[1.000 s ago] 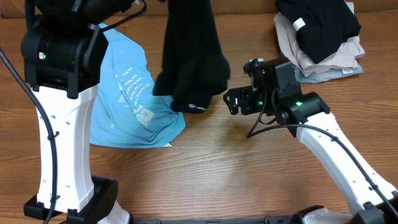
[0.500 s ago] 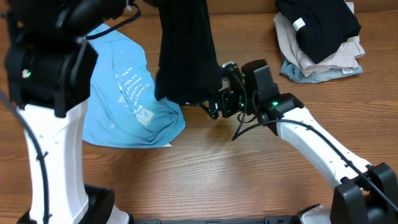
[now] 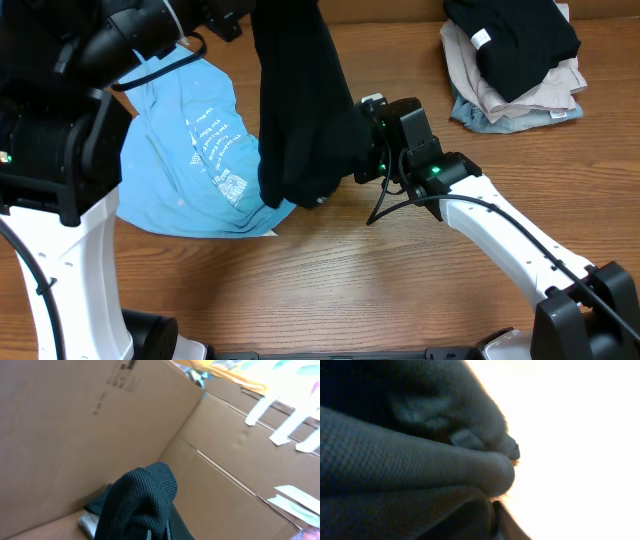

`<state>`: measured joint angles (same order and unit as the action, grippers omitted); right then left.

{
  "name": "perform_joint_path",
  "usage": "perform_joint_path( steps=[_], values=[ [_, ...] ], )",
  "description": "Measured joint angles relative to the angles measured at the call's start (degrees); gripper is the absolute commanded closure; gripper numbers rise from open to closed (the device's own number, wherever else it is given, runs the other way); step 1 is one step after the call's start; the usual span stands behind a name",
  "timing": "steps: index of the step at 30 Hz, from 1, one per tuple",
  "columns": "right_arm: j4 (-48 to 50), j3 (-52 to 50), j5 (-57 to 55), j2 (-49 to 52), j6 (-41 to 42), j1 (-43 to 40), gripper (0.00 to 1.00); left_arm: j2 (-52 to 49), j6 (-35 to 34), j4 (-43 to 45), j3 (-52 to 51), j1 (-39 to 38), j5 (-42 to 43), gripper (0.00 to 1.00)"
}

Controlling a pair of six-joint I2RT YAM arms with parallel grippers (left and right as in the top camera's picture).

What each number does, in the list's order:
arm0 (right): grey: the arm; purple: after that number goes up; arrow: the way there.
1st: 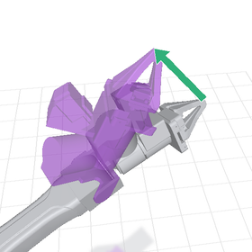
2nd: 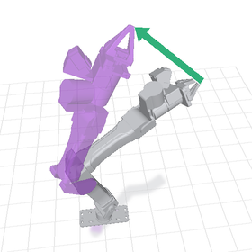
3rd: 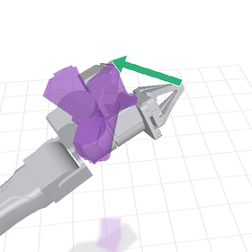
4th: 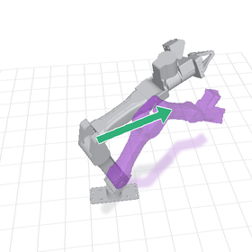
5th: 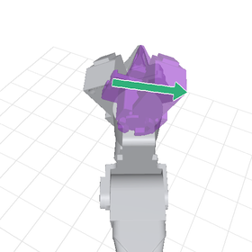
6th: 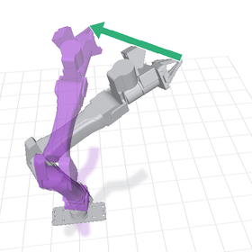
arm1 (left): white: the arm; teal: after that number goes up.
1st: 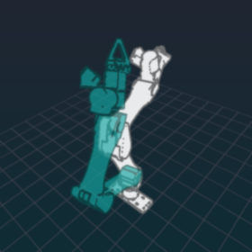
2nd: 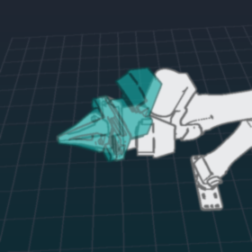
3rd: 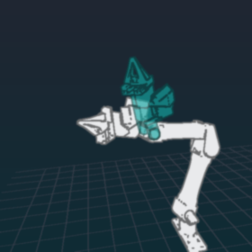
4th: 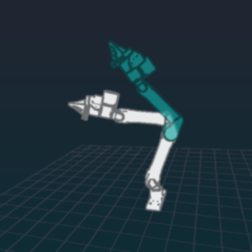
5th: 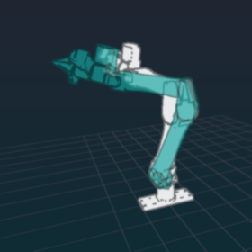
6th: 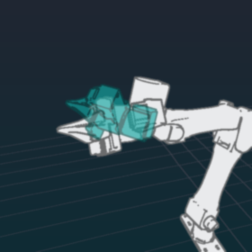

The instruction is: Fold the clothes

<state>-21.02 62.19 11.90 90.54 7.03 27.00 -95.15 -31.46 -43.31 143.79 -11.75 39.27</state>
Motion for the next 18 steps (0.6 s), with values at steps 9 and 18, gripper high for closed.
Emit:
perform_joint_path(
  steps=[9, 18],
  values=[
    [-12.50, -0.09, -0.13, -12.96, 0.92, -1.07, 0.96, 0.02, 2.10, -4.96, 0.00, 4.61, -0.17, 0.96],
    [-27.74, 3.23, -1.88, -34.34, 0.96, -6.38, 0.96, 0.92, 4.92, -10.36, 0.00, 8.68, -0.59, 0.96]
  ],
)
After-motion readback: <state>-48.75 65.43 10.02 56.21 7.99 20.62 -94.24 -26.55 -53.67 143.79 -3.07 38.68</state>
